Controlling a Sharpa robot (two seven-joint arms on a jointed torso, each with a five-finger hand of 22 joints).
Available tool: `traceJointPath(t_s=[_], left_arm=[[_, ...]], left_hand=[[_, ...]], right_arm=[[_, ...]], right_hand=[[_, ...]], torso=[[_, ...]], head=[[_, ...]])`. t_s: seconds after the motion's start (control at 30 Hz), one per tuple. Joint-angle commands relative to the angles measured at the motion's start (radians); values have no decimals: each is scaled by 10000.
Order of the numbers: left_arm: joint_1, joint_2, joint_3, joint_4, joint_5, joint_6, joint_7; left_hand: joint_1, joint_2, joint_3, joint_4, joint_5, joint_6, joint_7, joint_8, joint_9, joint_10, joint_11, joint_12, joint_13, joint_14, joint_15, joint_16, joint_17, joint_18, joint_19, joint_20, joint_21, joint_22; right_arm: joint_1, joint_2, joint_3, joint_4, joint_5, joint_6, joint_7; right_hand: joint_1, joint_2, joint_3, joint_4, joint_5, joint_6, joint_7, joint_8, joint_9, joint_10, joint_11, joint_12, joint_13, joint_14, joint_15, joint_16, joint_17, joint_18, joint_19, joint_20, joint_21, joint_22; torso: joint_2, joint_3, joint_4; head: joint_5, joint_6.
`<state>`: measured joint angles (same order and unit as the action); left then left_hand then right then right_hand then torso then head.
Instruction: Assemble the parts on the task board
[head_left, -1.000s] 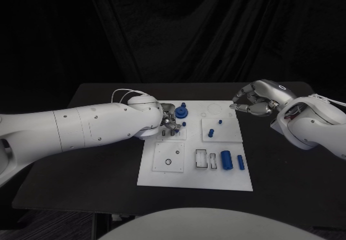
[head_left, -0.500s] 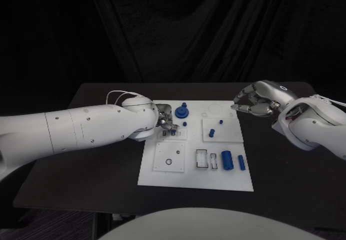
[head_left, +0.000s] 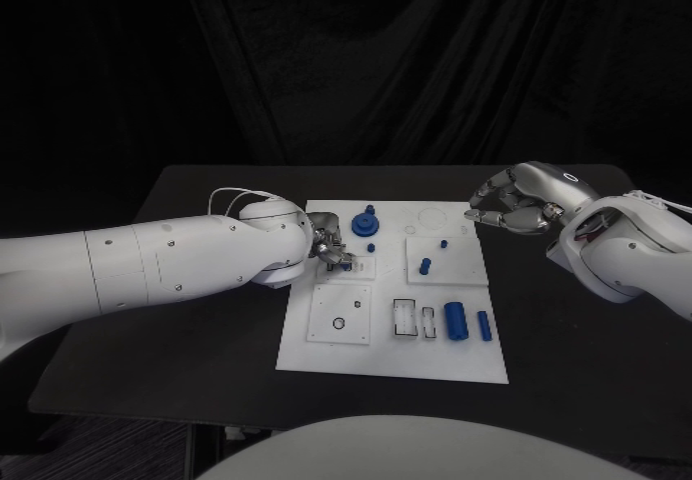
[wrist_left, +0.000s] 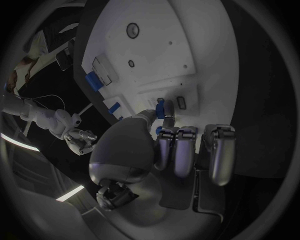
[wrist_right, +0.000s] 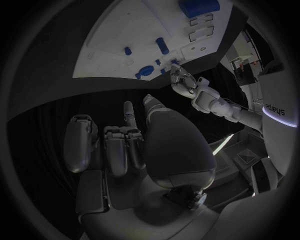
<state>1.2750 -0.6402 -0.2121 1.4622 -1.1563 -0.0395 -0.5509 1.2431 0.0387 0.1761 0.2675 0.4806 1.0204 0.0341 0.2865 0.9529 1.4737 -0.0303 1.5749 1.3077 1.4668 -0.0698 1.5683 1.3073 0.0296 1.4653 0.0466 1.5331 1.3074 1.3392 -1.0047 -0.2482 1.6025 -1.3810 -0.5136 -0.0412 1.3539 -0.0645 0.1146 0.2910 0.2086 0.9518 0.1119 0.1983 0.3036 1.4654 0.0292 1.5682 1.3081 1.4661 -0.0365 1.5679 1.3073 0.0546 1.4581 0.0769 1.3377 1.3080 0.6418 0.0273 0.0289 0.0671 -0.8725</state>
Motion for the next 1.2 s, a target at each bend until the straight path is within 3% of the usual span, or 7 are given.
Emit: traceJointPath(t_s=[0.03,0.67,0.8,0.87,0.9,0.93,1.2], left_arm=[[-72,5,6,31,8,-205,178],[-277,30,6,-36,8,-477,375],[-290,20,6,-40,8,-431,354],[-298,10,6,-40,8,-395,338],[-300,7,6,-39,8,-379,330],[-305,1,6,-37,8,-337,304],[-326,-48,6,-41,8,-44,117]], left_hand=[[6,-94,74,-6,-58,49,-3,-46,10,971,3,-41,2631,1040,-29,25,2635,-77,420,-51,-60,1965],[-102,-158,243,21,-200,33,10,-137,36,971,7,-41,2631,1040,-31,25,2635,-44,321,-55,-137,1865],[-306,-207,371,93,-696,71,26,-236,73,971,21,-41,2631,1040,-19,25,2635,-37,301,-47,-163,1849],[-881,-140,219,212,-1775,141,78,-330,84,971,66,-41,2631,1040,15,25,2635,-34,288,-18,-183,1838],[-1025,-135,154,223,-1935,151,88,-359,85,971,76,-41,2631,1040,27,25,2635,-33,287,-14,-186,1839],[-1383,-84,-12,229,-2376,189,109,-425,84,971,97,-41,2631,1040,46,25,2635,-26,270,8,-204,1823],[-2011,-42,-478,235,-2937,188,159,-698,77,971,145,-41,2631,1040,88,25,2635,10,172,53,-302,1732]], right_arm=[[-27,-11,7,1,-21,28,-79],[-31,-51,7,12,-21,93,-123],[-32,-52,7,10,-21,125,-146],[-33,-55,7,10,-21,156,-170],[-33,-57,7,10,-21,166,-177],[-34,-59,7,11,-21,181,-189],[-50,-63,7,13,-21,260,-240]], right_hand=[[95,10,12,-52,38,16,-24,-31,-13,1054,40,26,2627,1047,66,29,2635,11,-56,37,-44,1892],[124,22,30,-49,151,17,-20,-39,-32,1054,44,26,2627,1047,67,29,2635,11,-57,35,-51,1891],[127,22,32,-46,183,23,-18,-38,-36,1054,45,26,2627,1047,67,29,2635,14,-63,34,-66,1887],[127,22,32,-46,183,23,-18,-38,-36,1054,45,26,2627,1047,67,29,2635,14,-63,34,-66,1887],[126,20,31,-45,186,26,-18,-37,-36,1054,46,26,2627,1047,67,29,2635,15,-66,34,-71,1885],[126,20,31,-45,186,26,-18,-37,-36,1054,46,26,2627,1047,67,29,2635,15,-66,34,-71,1885],[140,15,35,-50,233,50,-20,-28,-40,1054,47,26,2627,1047,68,29,2635,15,-64,34,-70,1886]], torso=[[-11,-2,2],[4,-17,-15],[5,-4,-20],[5,-5,-12],[3,-4,-10],[1,-3,-9],[1,-7,-11]], head=[[-10,-2],[5,-2],[14,-2],[10,-2],[7,-2],[6,-2],[27,-2]])
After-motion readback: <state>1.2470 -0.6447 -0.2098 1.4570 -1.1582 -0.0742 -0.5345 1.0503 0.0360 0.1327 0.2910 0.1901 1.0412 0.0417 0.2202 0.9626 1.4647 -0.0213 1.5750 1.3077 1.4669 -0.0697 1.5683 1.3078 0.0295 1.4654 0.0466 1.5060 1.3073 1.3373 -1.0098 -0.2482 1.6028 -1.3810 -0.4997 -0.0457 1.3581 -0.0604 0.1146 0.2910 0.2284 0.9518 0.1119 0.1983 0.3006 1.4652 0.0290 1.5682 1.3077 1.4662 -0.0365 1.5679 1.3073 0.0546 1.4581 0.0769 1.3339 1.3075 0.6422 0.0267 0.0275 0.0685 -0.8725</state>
